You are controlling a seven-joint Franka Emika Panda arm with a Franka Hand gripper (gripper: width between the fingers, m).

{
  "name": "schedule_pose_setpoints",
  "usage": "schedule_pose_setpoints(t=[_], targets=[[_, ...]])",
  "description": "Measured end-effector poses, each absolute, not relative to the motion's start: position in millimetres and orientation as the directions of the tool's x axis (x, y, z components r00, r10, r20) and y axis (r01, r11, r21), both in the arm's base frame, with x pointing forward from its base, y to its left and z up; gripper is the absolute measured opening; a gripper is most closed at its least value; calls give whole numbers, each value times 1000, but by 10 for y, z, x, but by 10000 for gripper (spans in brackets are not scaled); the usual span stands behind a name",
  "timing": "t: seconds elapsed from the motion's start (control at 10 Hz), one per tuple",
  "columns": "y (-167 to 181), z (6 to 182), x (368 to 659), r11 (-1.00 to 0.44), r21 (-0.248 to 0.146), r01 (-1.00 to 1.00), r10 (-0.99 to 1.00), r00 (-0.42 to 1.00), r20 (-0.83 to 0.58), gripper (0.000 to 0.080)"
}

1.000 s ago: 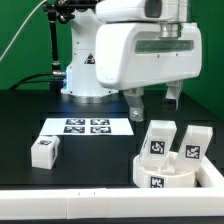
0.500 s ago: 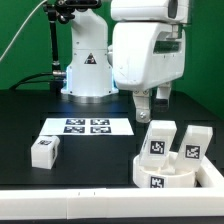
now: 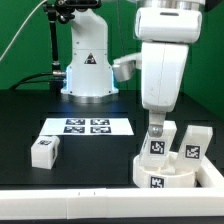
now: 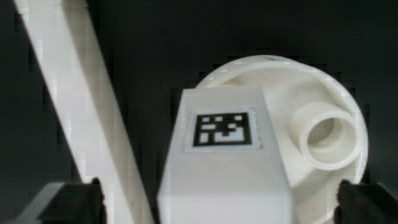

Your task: Assemble stool

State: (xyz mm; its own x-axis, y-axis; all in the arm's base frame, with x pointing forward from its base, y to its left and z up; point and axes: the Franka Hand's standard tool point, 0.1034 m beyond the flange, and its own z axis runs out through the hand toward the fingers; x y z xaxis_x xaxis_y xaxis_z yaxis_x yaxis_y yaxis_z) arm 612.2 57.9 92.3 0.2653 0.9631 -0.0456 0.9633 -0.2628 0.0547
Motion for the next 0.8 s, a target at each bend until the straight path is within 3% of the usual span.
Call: schedule_pose_setpoints(t=[0.4, 0.5, 0.7, 0.8], targets=[[566, 832, 6095, -268, 43, 962, 961, 270, -53, 629], [567, 832, 6095, -278, 43, 960, 959, 280, -52, 469], [557, 831, 6095, -280, 43, 959, 958, 282, -52, 469], [555, 831, 6096, -281, 43, 959, 958, 283, -52, 337]])
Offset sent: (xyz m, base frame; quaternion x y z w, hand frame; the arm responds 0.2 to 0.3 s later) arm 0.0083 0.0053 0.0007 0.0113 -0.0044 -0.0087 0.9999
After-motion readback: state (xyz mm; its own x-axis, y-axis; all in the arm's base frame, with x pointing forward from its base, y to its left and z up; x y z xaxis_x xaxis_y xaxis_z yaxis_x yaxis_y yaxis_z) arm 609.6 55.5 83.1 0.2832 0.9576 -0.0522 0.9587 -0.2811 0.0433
